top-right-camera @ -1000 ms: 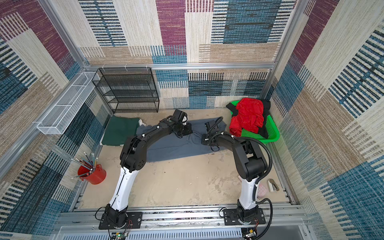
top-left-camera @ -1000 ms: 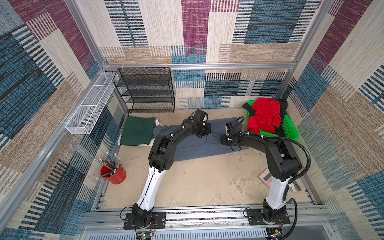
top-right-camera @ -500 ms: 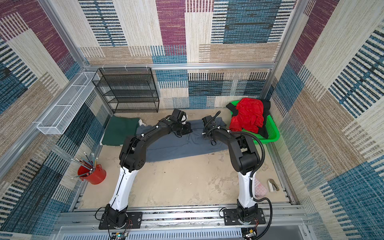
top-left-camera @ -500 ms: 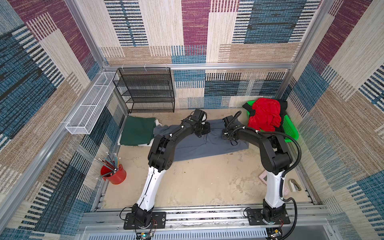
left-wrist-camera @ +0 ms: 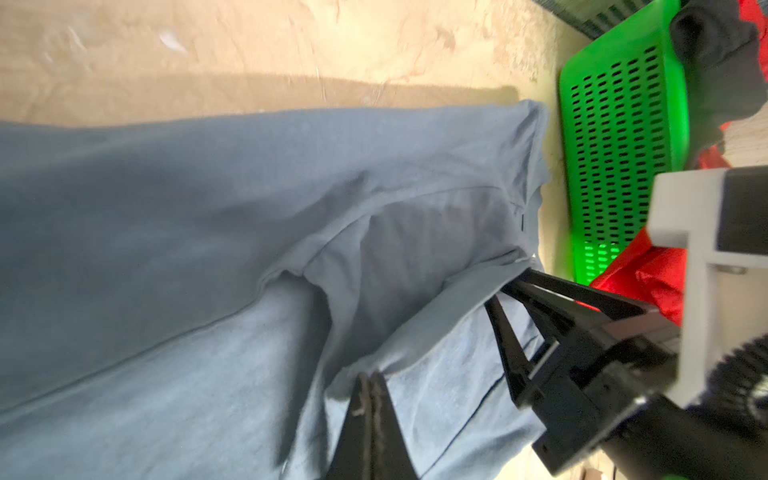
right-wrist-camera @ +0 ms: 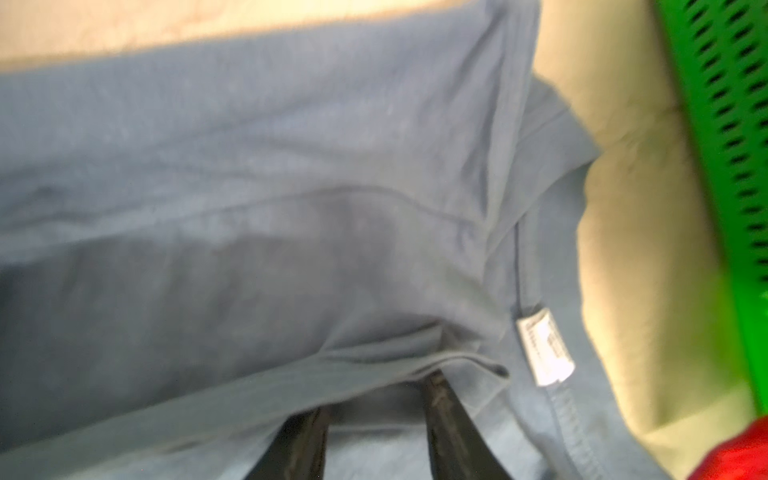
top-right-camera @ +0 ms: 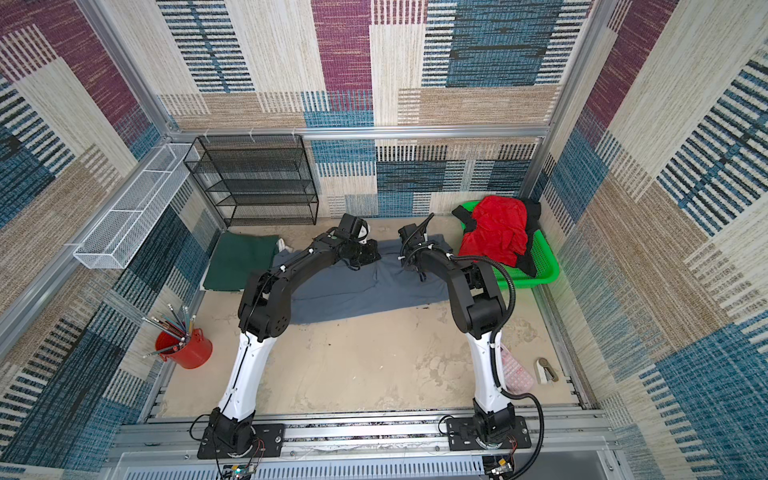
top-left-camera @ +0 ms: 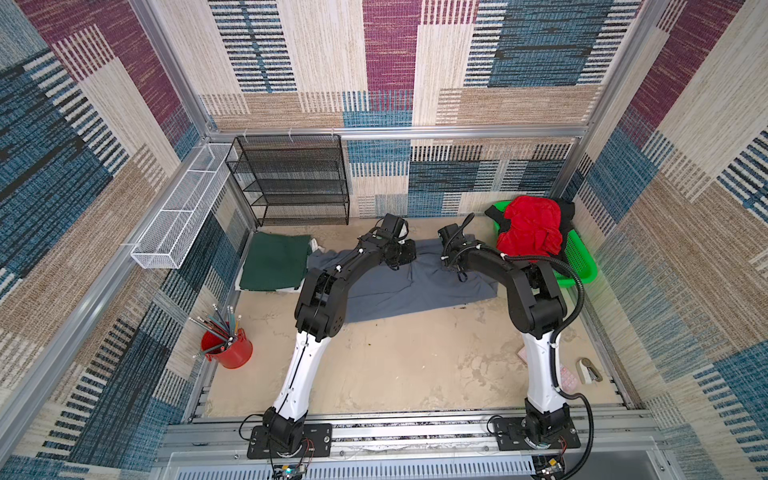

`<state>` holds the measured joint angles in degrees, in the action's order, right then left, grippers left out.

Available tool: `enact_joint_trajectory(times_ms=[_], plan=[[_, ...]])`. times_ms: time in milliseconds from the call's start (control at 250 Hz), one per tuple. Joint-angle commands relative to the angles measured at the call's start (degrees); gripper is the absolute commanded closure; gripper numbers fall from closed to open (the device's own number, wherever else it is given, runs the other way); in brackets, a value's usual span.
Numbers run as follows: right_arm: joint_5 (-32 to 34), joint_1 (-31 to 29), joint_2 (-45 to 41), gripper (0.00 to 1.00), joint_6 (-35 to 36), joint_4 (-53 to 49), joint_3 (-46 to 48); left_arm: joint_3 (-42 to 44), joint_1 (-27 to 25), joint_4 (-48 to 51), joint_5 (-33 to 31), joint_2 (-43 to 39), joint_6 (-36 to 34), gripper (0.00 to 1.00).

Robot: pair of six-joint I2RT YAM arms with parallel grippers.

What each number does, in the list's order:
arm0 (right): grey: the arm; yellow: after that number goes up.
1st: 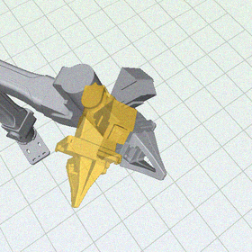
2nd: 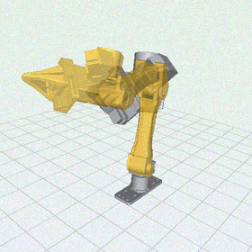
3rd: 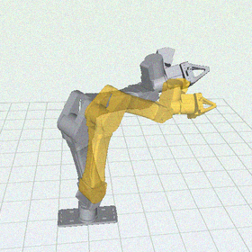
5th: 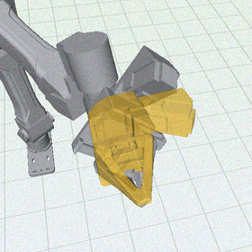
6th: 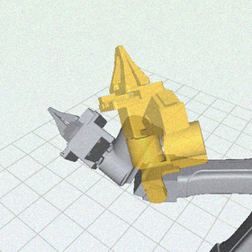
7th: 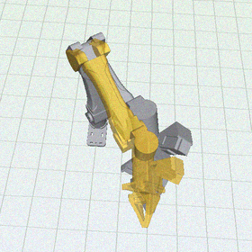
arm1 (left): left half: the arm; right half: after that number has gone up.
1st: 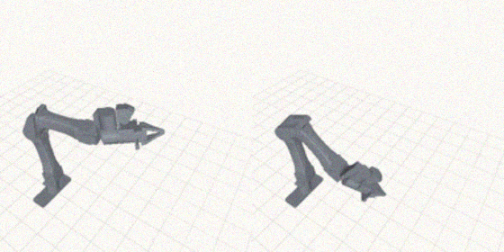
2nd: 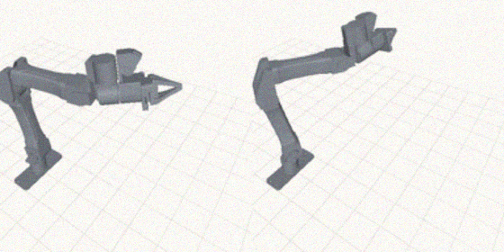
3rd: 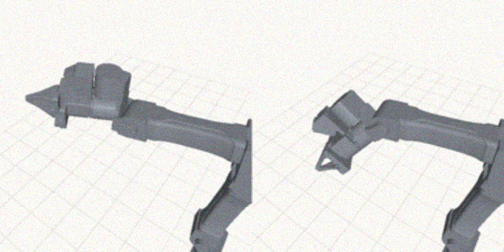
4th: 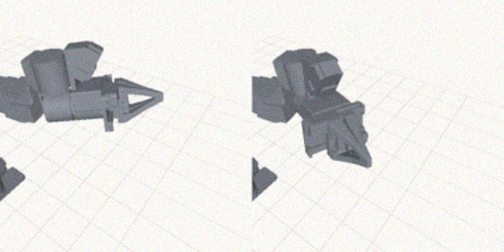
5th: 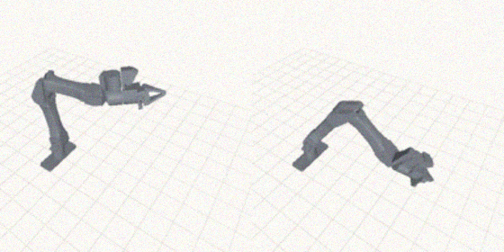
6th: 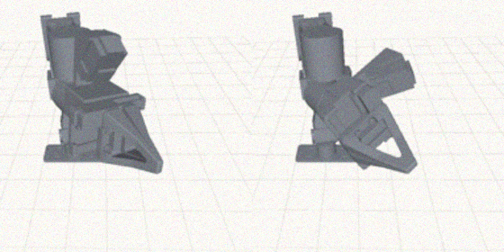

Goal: Fold and stack the t-shirts

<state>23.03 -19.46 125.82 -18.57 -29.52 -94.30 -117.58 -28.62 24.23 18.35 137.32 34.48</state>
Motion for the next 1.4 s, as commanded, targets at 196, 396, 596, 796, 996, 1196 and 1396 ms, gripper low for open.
enact_joint_trajectory(times_ms=[196,396,596,796,996,1196,1396], plan=[[3.95,-0.05,2.04,0.59,3.42,1.63,-3.2,-4.15,0.24,2.25,0.37,2.34,-1.35,1.0],[4.18,-0.05,4.4,0.61,5.1,2.18,-6.34,-3.54,0.3,1.96,0.2,2.08,-1.17,1.0],[3.36,-0.05,7.1,0.64,6.44,2.6,-9.28,-2.08,0.41,2.03,-0.22,1.55,-1.26,1.0],[4.4,-0.05,9.59,0.65,7.24,2.11,-13.65,0.54,0.75,1.12,-1.03,0.41,-0.86,1.0],[8.53,-0.04,11.47,0.68,7.76,-0.01,-18.53,0.77,1.02,1.75,-1.24,0.5,-1.48,1.0],[7.92,-0.05,10.94,0.75,8.57,0.89,-19.86,0.26,1.28,1.44,-0.68,1.19,-0.88,1.0],[7.95,-0.05,7.72,0.25,6.42,-1.97,-20.49,0.63,1.46,2.23,-0.99,-0.3,-2.17,0.6]])
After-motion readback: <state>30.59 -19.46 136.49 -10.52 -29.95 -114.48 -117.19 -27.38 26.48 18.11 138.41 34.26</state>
